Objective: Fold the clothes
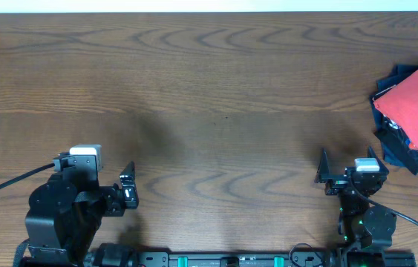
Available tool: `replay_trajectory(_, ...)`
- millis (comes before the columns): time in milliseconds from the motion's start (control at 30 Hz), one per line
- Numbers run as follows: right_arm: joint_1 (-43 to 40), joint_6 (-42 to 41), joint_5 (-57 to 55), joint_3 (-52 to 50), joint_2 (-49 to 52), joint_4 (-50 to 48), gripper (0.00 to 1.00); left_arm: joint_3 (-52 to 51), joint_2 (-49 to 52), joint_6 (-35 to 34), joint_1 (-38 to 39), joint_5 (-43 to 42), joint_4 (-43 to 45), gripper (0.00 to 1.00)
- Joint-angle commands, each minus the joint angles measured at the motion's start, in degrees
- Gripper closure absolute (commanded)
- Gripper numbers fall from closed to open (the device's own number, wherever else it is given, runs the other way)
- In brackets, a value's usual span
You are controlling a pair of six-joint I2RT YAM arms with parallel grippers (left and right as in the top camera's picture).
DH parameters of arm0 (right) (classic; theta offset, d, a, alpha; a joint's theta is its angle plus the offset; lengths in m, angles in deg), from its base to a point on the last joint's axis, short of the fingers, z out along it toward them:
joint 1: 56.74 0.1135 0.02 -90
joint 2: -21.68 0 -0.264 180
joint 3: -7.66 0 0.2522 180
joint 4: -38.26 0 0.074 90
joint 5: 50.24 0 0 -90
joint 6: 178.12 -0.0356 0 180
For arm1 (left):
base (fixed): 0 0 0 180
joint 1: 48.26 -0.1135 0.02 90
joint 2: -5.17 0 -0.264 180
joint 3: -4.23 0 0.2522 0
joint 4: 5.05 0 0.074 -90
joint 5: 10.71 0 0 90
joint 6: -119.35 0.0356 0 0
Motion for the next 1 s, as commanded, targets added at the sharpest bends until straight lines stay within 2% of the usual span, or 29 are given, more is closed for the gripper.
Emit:
replay_trajectory(0,0.8,-0.7,-0.3,-0.1,-0.4,0.3,0.01,0.0,-0.2,-0.9,-0.2,0.5,0.0,0.02)
replay_trajectory(967,0.8,-0.7,-0.3,-0.1,-0.4,0.3,0.01,-0.3,-2.1,-0.2,-0.4,0.8,-1.8,0.02)
